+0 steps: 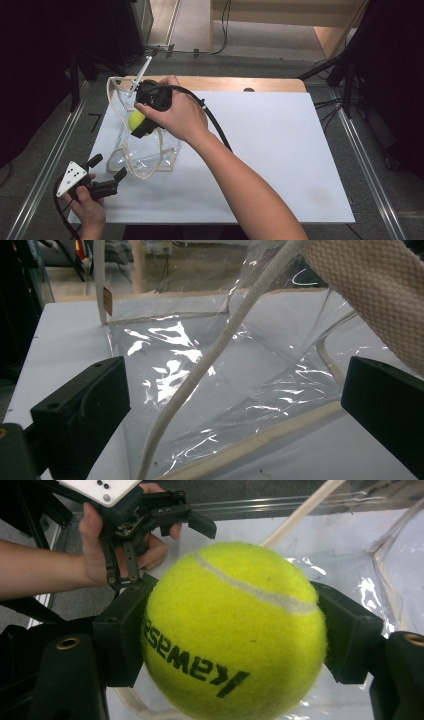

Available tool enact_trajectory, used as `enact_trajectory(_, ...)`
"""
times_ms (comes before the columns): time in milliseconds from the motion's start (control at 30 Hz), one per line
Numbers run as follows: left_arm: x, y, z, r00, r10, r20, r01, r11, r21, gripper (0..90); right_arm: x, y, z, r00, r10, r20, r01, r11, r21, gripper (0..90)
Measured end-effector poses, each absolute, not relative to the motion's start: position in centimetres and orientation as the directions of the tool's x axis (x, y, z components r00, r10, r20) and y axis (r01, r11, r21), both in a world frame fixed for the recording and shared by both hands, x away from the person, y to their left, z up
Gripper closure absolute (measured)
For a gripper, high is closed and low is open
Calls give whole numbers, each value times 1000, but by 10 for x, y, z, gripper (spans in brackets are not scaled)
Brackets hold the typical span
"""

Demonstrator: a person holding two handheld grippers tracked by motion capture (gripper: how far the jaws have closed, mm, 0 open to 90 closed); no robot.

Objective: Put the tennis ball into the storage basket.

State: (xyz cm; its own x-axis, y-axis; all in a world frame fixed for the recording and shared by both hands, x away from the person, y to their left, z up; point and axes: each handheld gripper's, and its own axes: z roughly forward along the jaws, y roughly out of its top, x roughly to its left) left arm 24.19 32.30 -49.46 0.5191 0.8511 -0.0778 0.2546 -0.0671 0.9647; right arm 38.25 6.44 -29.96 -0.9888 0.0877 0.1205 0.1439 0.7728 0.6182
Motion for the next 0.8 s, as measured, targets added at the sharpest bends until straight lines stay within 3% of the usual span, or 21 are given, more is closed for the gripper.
enact_trajectory(467,242,323,-495,519,851,-75,256,-71,964,0,379,81,-319,-989,52,141,125,809,574,221)
enact_trajectory(533,242,322,-495,518,852,-79,255,-66,965,0,377,84,-322,-990,57,129,121,811,573,175)
enact_trajectory(567,242,323,-495,518,852,-78,255,-67,965,0,377,84,-322,-990,58,131,124,807,578,109)
enact_trajectory(667,242,323,-495,519,851,-78,254,-66,965,0,375,83,-318,-989,65,131,131,794,594,73)
enact_trajectory(733,242,323,-495,520,851,-75,255,-70,965,0,373,81,-315,-990,74,121,133,787,602,0)
enact_trajectory(800,242,323,-495,520,851,-76,255,-70,964,0,372,77,-313,-991,82,108,131,785,606,0)
